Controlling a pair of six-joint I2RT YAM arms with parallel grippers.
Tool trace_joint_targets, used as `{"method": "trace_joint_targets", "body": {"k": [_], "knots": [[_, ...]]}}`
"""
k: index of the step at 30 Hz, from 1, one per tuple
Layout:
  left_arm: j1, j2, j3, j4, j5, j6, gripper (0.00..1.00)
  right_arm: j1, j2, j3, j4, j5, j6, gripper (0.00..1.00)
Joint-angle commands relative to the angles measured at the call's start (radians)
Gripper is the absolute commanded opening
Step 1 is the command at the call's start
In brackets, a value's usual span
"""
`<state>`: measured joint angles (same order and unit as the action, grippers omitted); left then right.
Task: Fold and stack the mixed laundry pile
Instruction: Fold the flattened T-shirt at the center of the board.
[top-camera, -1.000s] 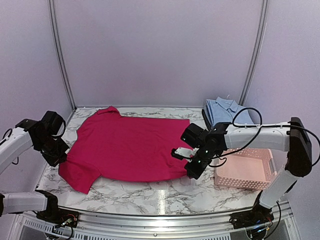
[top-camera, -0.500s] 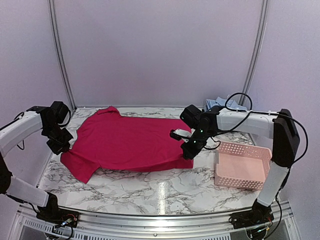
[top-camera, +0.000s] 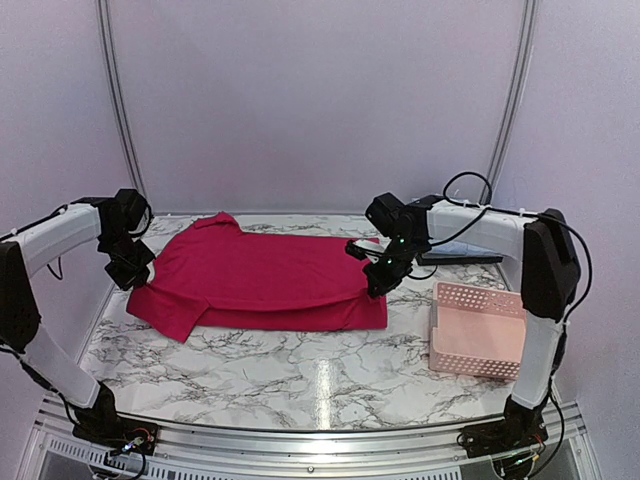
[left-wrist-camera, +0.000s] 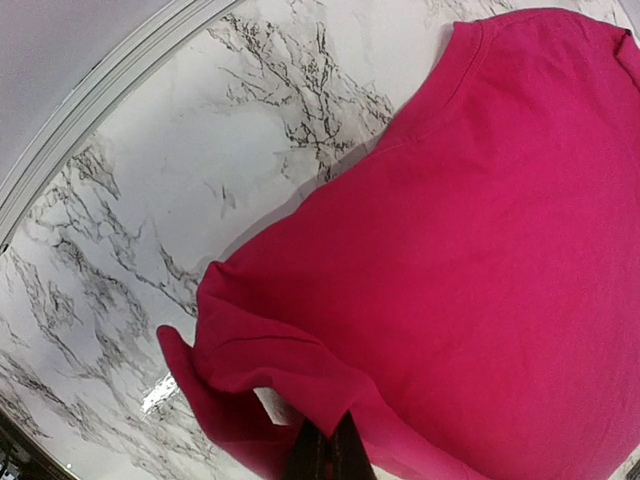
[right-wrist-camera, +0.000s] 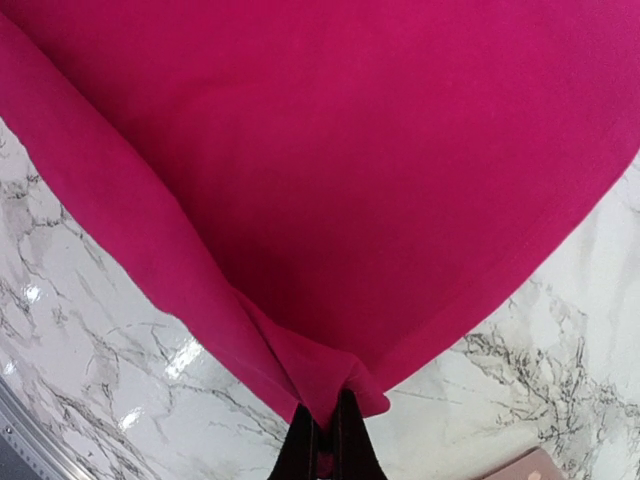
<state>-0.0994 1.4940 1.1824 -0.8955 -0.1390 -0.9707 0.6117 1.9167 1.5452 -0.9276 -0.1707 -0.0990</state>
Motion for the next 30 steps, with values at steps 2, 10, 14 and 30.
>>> {"method": "trace_joint_targets", "body": {"k": [2, 10, 14, 30], "knots": [[0.016, 0.079, 0.053, 0.037, -0.001, 0.011, 0.0, -0.008, 0.107, 0.109, -0.017, 0.022, -0.018, 0.0], [0.026, 0.186, 0.107, 0.068, 0.008, 0.022, 0.0, -0.049, 0.123, 0.093, -0.033, 0.043, -0.006, 0.0], [0.027, 0.226, 0.119, 0.086, 0.009, 0.029, 0.0, -0.073, 0.113, 0.057, -0.021, 0.046, -0.005, 0.0], [0.061, 0.265, 0.129, 0.216, 0.039, 0.108, 0.45, -0.075, 0.167, 0.128, -0.013, 0.197, 0.07, 0.38]]}}
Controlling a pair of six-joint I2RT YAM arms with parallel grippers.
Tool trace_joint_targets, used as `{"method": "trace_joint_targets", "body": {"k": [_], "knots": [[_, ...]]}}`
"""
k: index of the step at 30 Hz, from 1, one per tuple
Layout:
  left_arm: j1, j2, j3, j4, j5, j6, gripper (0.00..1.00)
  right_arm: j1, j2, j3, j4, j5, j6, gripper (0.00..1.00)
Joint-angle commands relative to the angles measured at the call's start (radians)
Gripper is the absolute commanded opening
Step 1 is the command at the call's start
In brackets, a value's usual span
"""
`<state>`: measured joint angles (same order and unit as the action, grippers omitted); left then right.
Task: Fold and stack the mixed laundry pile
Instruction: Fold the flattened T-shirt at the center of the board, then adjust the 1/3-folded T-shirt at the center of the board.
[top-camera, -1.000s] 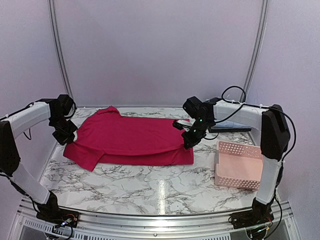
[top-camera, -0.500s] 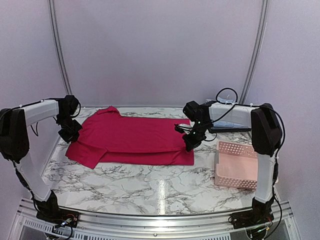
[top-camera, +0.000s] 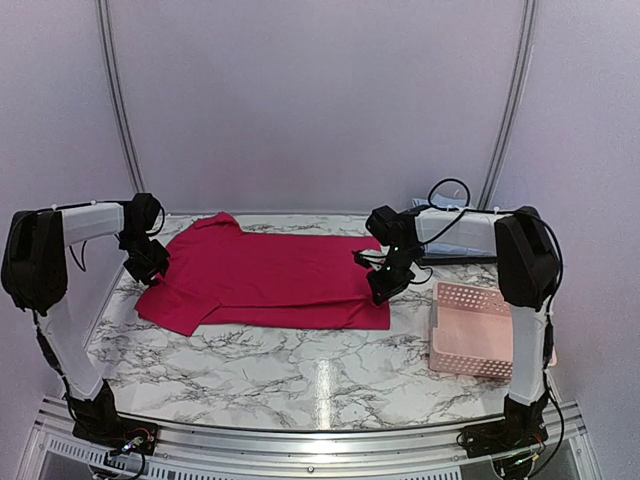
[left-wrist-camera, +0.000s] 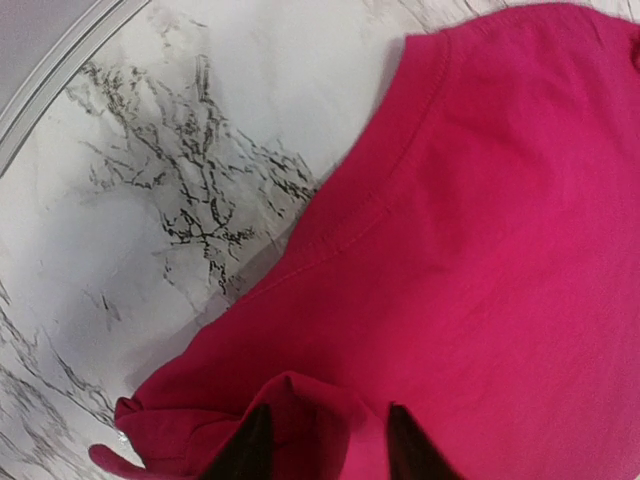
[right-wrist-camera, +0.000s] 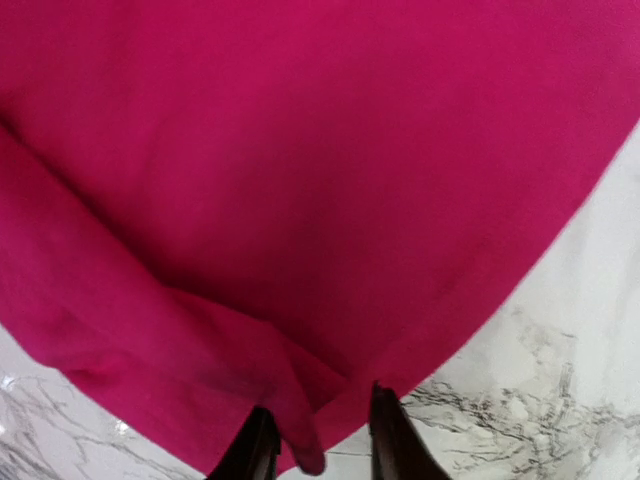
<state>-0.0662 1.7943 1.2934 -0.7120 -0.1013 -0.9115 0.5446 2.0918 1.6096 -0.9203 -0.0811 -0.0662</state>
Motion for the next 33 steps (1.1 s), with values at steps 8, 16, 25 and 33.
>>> {"method": "trace_joint_targets", "body": {"k": [8, 16, 25, 33], "knots": [[0.18, -0.287, -0.157, 0.035, 0.071, 0.15, 0.76, 0.001, -0.203, -0.041, 0.024, -0.069, 0.057, 0.56], [0.263, -0.424, -0.422, 0.107, 0.206, 0.204, 0.64, 0.106, -0.246, -0.239, 0.11, -0.176, 0.03, 0.46], [0.278, -0.402, -0.596, 0.264, 0.309, 0.198, 0.47, 0.139, -0.173, -0.283, 0.195, -0.135, 0.037, 0.48], [0.278, -0.317, -0.55, 0.315, 0.299, 0.22, 0.56, 0.146, -0.133, -0.28, 0.158, -0.024, 0.047, 0.44]]}}
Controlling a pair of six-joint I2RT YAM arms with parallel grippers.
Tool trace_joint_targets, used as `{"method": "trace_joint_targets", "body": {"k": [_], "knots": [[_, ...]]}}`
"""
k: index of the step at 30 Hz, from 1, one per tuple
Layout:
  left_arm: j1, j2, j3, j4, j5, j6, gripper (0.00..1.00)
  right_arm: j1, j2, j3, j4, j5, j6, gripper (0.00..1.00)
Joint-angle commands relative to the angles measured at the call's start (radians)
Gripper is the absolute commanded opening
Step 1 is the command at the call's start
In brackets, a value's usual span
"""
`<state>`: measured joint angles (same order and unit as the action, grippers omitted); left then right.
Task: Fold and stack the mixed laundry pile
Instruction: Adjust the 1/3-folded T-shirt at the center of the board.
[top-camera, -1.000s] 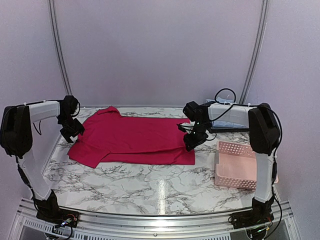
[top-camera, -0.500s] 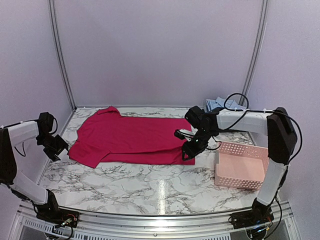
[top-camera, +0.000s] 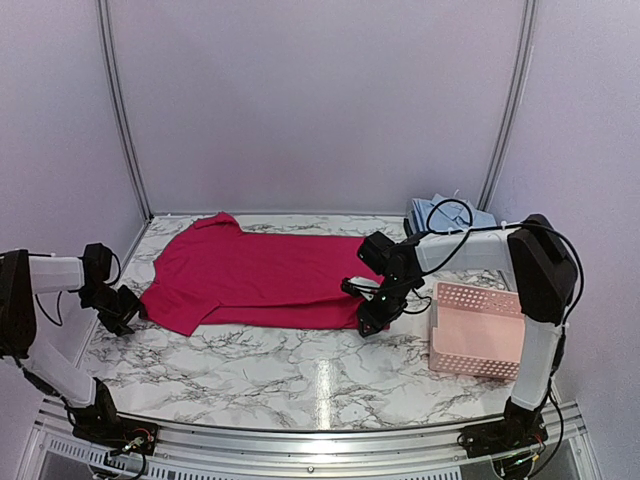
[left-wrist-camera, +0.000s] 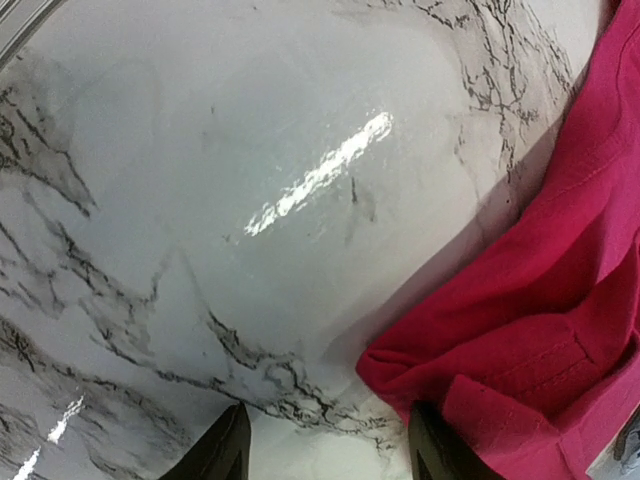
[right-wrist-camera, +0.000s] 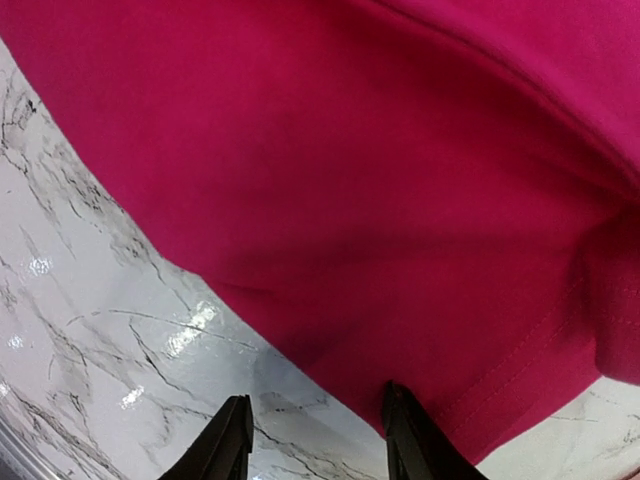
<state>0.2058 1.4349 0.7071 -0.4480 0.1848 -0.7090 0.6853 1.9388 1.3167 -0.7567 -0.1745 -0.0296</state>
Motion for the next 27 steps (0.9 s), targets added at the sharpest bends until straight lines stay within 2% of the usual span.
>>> {"method": "trace_joint_targets", "body": {"k": [1, 6, 8, 10, 12, 14, 15, 23, 24, 25, 26, 27], "knots": [[0.006, 0.055, 0.041, 0.056, 0.013, 0.015, 0.56, 0.006, 0.024, 0.013, -0.009, 0.073, 0.012, 0.42], [0.007, 0.088, 0.066, 0.087, 0.021, 0.007, 0.55, 0.007, 0.034, 0.005, -0.022, 0.083, 0.018, 0.27], [0.007, 0.094, 0.068, 0.099, 0.017, 0.005, 0.5, 0.007, 0.036, 0.002, -0.029, 0.088, 0.019, 0.18], [0.006, 0.112, 0.072, 0.101, 0.018, 0.004, 0.38, 0.007, 0.037, 0.0, -0.039, 0.09, 0.017, 0.09], [0.012, 0.119, 0.07, 0.099, 0.02, -0.001, 0.18, 0.007, 0.033, -0.002, -0.053, 0.093, 0.017, 0.0], [0.021, 0.111, 0.065, 0.081, 0.01, -0.008, 0.02, 0.008, 0.018, -0.011, -0.065, 0.096, 0.017, 0.0], [0.025, 0.103, 0.065, 0.063, 0.0, -0.007, 0.0, 0.007, 0.007, -0.02, -0.073, 0.096, 0.018, 0.0], [0.041, 0.001, 0.067, -0.01, -0.021, 0.038, 0.0, 0.008, -0.063, -0.129, -0.089, 0.07, 0.004, 0.0], [0.04, -0.002, 0.077, -0.015, -0.008, 0.051, 0.02, 0.007, -0.062, -0.123, -0.092, 0.053, -0.003, 0.0], [0.041, -0.004, 0.086, -0.029, 0.0, 0.061, 0.22, 0.007, -0.065, -0.114, -0.093, 0.031, -0.008, 0.03], [0.041, -0.013, 0.092, -0.041, 0.003, 0.066, 0.45, 0.007, -0.071, -0.099, -0.092, 0.009, -0.006, 0.18], [0.041, -0.028, 0.092, -0.052, 0.004, 0.069, 0.63, 0.007, -0.079, -0.085, -0.091, -0.008, -0.002, 0.28]]}}
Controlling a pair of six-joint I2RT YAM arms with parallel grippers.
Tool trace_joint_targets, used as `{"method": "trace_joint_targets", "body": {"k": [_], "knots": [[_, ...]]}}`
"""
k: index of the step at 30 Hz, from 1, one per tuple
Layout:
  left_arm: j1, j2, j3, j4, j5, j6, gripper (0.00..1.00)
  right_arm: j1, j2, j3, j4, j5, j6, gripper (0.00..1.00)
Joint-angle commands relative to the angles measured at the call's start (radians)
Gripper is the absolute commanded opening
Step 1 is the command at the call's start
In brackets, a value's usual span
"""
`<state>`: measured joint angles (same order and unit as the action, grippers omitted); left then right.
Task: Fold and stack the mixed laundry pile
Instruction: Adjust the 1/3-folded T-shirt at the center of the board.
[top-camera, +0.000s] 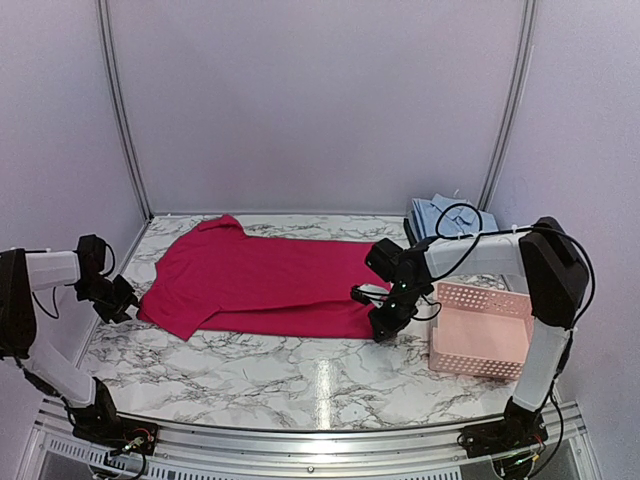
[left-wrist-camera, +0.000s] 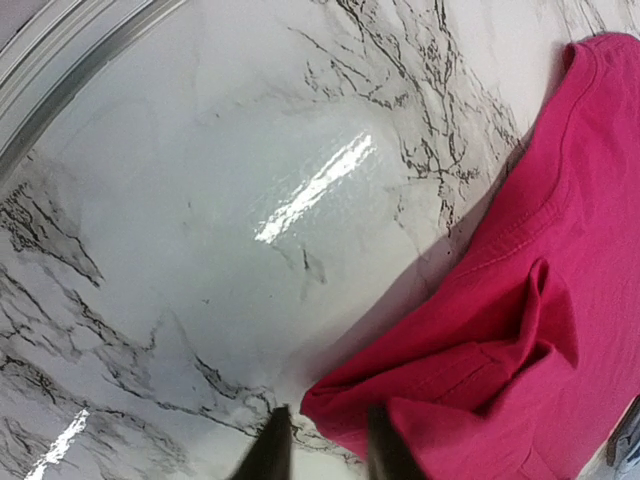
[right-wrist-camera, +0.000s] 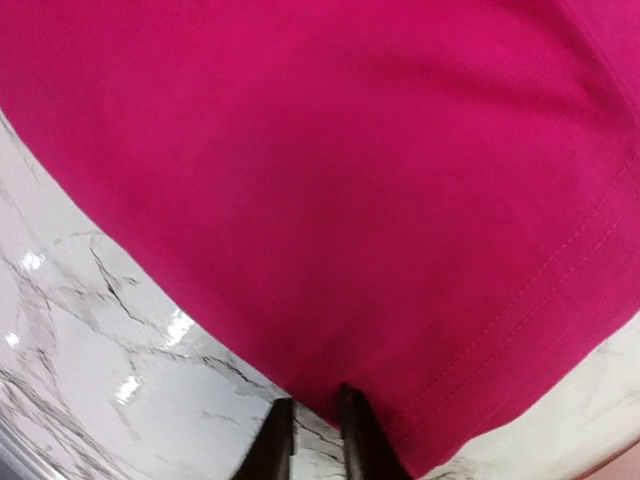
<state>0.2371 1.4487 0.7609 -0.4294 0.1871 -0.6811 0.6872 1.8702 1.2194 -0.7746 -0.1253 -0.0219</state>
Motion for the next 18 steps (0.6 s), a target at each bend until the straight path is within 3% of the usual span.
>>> {"method": "trace_joint_targets", "body": {"k": [1, 3, 8, 18], "knots": [[0.009, -0.064, 0.037, -0.078, 0.003, 0.043, 0.68, 0.005, -0.02, 0.03, -0.069, -0.077, -0.006, 0.35], [0.009, -0.11, 0.033, -0.095, 0.007, 0.041, 0.69, 0.006, -0.034, 0.067, -0.07, -0.107, 0.005, 0.4], [-0.006, -0.192, -0.024, -0.107, 0.098, 0.001, 0.63, 0.008, -0.057, 0.148, -0.064, -0.164, 0.008, 0.42], [-0.192, -0.246, -0.144, -0.033, 0.14, -0.091, 0.55, 0.008, -0.015, 0.213, 0.028, -0.23, 0.07, 0.41]]}}
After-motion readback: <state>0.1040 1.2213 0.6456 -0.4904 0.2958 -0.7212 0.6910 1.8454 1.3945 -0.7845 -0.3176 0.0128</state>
